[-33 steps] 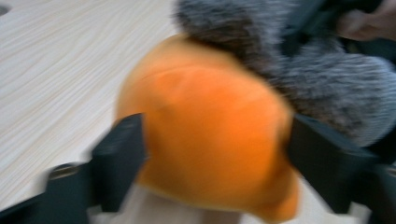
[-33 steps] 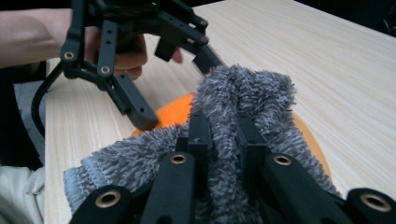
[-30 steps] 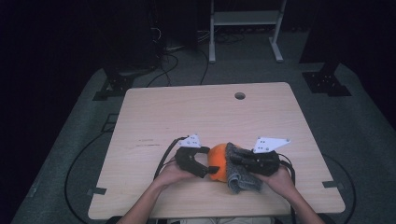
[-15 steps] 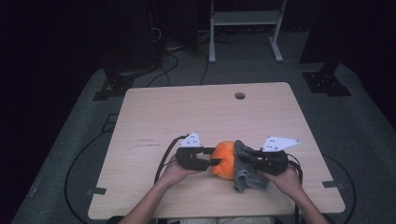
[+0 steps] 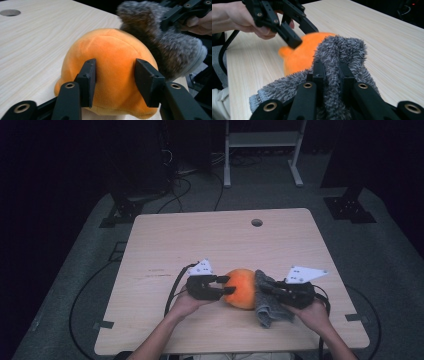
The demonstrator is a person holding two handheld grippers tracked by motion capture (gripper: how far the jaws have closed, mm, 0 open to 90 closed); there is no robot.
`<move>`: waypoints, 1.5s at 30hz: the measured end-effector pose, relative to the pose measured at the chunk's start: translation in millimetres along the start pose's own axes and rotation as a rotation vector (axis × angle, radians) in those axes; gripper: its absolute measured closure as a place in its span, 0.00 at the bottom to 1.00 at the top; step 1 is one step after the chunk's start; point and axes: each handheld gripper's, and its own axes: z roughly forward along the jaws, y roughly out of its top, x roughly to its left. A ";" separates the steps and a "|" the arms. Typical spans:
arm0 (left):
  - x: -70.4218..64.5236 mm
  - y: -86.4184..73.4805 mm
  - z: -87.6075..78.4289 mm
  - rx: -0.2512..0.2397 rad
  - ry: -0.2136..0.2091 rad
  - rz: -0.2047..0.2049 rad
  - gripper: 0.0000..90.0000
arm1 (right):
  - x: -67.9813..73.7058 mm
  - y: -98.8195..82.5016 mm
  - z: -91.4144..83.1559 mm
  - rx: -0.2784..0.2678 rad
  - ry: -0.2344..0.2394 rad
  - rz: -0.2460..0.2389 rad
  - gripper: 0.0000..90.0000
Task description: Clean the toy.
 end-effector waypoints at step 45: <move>-10.1 9.9 13.7 0.019 0.004 -0.047 0.49 | 34.4 1.2 10.6 -0.007 0.037 -0.080 0.88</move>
